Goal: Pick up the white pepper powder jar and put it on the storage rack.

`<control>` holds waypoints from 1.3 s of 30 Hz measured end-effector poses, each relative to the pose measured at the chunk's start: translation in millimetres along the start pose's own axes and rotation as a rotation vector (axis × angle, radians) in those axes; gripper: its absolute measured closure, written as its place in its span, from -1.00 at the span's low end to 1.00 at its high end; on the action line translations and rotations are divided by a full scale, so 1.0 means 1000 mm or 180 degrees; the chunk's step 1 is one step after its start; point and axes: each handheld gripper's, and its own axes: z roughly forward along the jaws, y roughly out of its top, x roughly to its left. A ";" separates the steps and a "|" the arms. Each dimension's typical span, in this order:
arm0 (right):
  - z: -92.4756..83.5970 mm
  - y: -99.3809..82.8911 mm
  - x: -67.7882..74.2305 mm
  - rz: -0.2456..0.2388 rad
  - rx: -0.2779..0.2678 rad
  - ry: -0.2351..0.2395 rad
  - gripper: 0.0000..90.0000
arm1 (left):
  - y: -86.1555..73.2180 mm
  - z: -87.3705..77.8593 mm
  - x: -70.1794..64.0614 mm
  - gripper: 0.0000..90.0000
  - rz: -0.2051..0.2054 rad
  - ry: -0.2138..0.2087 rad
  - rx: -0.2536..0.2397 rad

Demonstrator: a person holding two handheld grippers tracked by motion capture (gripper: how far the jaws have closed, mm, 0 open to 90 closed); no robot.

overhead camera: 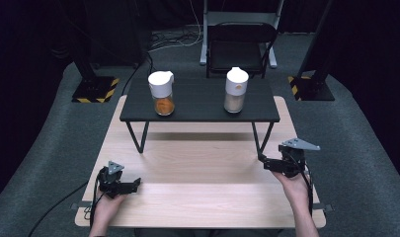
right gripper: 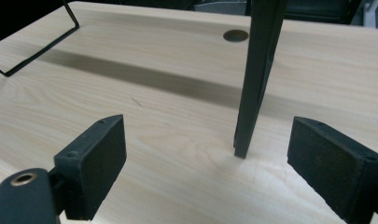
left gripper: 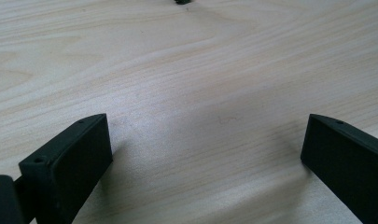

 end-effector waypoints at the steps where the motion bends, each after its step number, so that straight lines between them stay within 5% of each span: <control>1: 0.000 -0.002 0.000 0.0006 0.0006 -0.0006 -0.76 | 0.000 0.000 0.000 -0.97 0.0001 0.0001 -0.0001; 17: 0.018 -0.049 -0.002 0.0080 0.0205 -0.0081 -0.75 | 0.000 0.000 -0.001 -0.97 -0.0005 0.0003 -0.0001; 32: 0.028 -0.069 -0.007 0.0234 0.0438 -0.0157 -0.76 | 0.000 0.000 -0.001 -0.97 -0.0005 0.0003 0.0000; 39: 0.037 -0.067 0.001 0.0147 0.0572 -0.0234 -0.76 | 0.000 0.000 -0.001 -0.97 -0.0006 0.0002 0.0000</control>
